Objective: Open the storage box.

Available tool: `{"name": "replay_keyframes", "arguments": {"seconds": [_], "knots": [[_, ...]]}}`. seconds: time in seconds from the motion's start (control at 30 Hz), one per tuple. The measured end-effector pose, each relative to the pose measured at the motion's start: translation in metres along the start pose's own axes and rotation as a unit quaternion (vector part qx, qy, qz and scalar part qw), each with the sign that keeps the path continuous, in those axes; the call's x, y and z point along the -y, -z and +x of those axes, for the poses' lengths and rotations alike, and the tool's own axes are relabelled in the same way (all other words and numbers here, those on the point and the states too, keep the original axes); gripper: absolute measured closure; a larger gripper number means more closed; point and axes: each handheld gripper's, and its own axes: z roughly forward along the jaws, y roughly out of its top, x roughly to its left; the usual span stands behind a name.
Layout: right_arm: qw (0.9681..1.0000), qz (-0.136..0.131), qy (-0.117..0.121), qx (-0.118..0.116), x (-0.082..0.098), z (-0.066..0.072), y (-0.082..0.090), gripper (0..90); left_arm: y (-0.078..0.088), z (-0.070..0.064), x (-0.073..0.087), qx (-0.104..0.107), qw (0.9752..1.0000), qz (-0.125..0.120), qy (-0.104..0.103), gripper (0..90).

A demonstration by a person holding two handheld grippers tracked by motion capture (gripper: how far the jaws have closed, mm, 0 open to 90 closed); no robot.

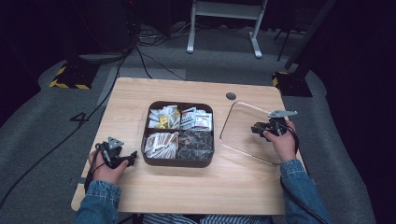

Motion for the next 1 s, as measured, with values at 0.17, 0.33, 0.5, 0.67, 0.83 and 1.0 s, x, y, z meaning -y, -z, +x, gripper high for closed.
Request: {"name": "replay_keyframes", "arguments": {"seconds": [0.17,0.33,0.5,0.67,0.83,1.0], "knots": [[0.9999,0.011,0.008,0.002,0.006,-0.001,-0.004,58.7,-0.001,0.000,-0.001,-0.001,1.0000,0.000,0.001,23.5],[0.9998,0.017,0.005,-0.005,0.011,-0.004,-0.008,58.7,-0.001,0.000,-0.001,-0.001,1.0000,0.001,0.002,23.3],[0.9996,0.024,0.013,-0.011,0.013,-0.003,-0.013,58.7,-0.001,0.000,-0.001,-0.001,1.0000,0.001,0.002,23.3],[0.9992,0.029,0.022,-0.018,0.013,-0.003,-0.014,58.7,-0.001,0.000,-0.001,-0.001,1.0000,0.001,0.002,23.2],[0.9988,0.036,0.025,-0.021,0.014,-0.002,-0.016,58.7,-0.001,0.000,-0.001,-0.002,1.0000,0.001,0.001,23.3],[0.9987,0.041,0.026,-0.018,0.015,-0.002,-0.018,58.6,-0.001,0.000,-0.001,-0.002,1.0000,0.001,0.001,23.3]]}}
